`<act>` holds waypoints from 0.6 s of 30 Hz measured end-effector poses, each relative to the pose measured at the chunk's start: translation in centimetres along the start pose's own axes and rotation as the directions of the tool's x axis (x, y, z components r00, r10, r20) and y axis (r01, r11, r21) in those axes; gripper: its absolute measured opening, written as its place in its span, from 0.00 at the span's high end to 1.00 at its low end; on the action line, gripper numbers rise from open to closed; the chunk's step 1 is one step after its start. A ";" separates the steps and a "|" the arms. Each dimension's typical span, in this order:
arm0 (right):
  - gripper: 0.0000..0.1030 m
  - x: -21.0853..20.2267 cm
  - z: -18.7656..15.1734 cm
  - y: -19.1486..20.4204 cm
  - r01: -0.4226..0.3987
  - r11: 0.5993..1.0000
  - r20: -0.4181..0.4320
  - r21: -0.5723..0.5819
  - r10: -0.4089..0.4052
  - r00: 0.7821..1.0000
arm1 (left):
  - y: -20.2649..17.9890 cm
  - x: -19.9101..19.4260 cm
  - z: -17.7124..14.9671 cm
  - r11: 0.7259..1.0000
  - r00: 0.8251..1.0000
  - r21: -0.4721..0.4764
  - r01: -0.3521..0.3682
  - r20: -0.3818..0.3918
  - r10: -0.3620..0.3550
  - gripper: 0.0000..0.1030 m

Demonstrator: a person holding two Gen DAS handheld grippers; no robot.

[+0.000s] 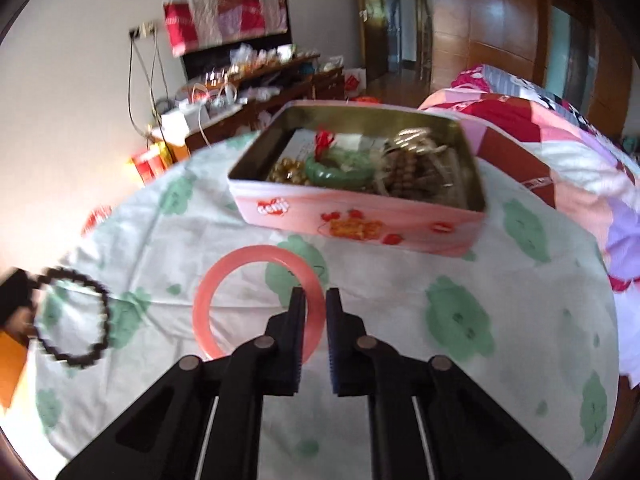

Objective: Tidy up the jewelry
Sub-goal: 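Close right gripper on the pink bangle rim and lift it, then lower the bead bracelet into the tin with left gripper while right gripper releases the pink bangle inside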

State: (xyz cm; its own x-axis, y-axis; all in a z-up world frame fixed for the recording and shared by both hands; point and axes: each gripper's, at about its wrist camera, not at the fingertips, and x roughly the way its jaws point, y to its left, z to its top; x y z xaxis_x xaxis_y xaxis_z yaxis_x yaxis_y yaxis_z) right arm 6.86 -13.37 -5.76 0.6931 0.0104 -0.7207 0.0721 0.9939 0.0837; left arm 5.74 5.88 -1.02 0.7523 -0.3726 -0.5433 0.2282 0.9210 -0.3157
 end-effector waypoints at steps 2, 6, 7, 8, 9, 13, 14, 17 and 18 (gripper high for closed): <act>0.89 -1.5 0.0 -0.4 -0.008 1.000 0.033 0.027 0.007 0.999 | -0.7 -0.3 0.0 1.000 1.000 0.017 0.010 0.004 -0.010 0.92; 0.89 -3.6 0.8 -1.1 -0.006 0.997 0.089 0.082 -0.001 0.996 | -2.0 -0.5 0.0 0.998 0.999 0.049 0.043 0.005 -0.043 0.92; 0.89 -4.0 1.1 -1.4 -0.003 0.996 0.104 0.093 -0.006 0.995 | -2.5 -0.5 0.3 0.997 0.998 0.058 0.059 0.007 -0.059 0.92; 0.89 -4.6 1.6 -1.8 -0.001 0.995 0.121 0.102 -0.011 0.993 | -2.9 -0.5 0.7 0.996 0.997 0.064 0.069 0.012 -0.070 0.92; 0.89 -5.0 2.0 -2.3 0.001 0.994 0.135 0.110 -0.016 0.991 | -3.1 -0.6 1.0 0.995 0.997 0.067 0.078 0.017 -0.080 0.92; 0.89 -6.3 4.3 -3.9 0.008 0.990 0.189 0.142 -0.035 0.981 | -4.7 -0.4 3.9 0.981 0.982 0.070 0.182 0.048 -0.185 0.92; 0.88 -6.5 5.0 -4.3 0.017 0.989 0.205 0.147 -0.047 0.978 | -5.3 0.0 5.0 0.975 0.975 0.072 0.212 0.058 -0.216 0.92; 0.88 -6.4 7.1 -5.6 0.034 0.986 0.241 0.166 -0.074 0.968 | -6.4 1.9 7.4 0.970 0.970 0.086 0.226 0.071 -0.232 0.92; 0.88 -6.1 7.9 -5.9 0.044 0.984 0.248 0.171 -0.087 0.965 | -6.9 3.0 8.2 0.972 0.972 0.090 0.219 0.070 -0.226 0.92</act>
State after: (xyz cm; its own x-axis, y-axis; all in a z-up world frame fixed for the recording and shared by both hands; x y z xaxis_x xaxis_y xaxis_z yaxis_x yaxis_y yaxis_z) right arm 7.90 -20.21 3.57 0.8406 -0.1033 -0.5318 0.2244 0.9599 0.1681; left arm 11.54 -0.64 5.87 0.7227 -0.5621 -0.4021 0.4422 0.8232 -0.3560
